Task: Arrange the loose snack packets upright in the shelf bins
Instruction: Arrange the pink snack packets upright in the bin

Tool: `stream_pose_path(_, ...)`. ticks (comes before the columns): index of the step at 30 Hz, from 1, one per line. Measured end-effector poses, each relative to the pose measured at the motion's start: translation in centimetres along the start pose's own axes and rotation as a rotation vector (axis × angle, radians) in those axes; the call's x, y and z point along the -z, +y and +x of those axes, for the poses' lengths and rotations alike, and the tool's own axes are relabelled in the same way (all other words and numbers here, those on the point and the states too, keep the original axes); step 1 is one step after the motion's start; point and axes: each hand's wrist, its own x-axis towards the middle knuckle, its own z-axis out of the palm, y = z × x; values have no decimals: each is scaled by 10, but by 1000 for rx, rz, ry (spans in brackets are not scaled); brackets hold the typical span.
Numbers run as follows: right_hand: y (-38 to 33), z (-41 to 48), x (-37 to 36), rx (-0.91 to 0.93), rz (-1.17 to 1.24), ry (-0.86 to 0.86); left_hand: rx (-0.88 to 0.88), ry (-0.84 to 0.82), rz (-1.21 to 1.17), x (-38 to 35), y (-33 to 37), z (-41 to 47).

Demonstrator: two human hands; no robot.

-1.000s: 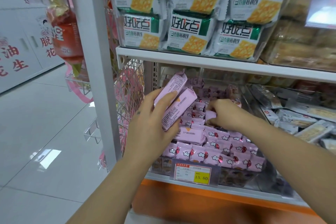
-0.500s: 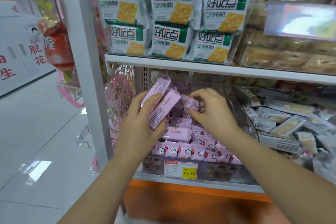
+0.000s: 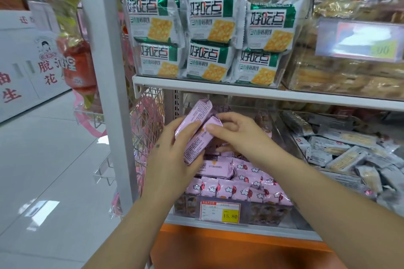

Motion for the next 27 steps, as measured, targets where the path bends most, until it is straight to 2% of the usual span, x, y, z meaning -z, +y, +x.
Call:
stream_pose_path(4, 1, 4, -10, -20, 122, 43, -10, 27, -36, 3, 1, 0)
stream_pose_path(7, -1, 3, -14, -35, 338, 10, -8, 38, -60, 6, 4, 1)
stream_pose_path(12, -4, -6, -13, 12, 523, 26, -14, 19, -129, 9, 13, 3)
stream_pose_path(19, -7, -31, 5, 24, 597, 58, -62, -52, -265, 13, 38, 3)
stream_pose_path(27, -12, -73, 51, 21, 499, 129, 128, -164, -592, 7, 90, 1)
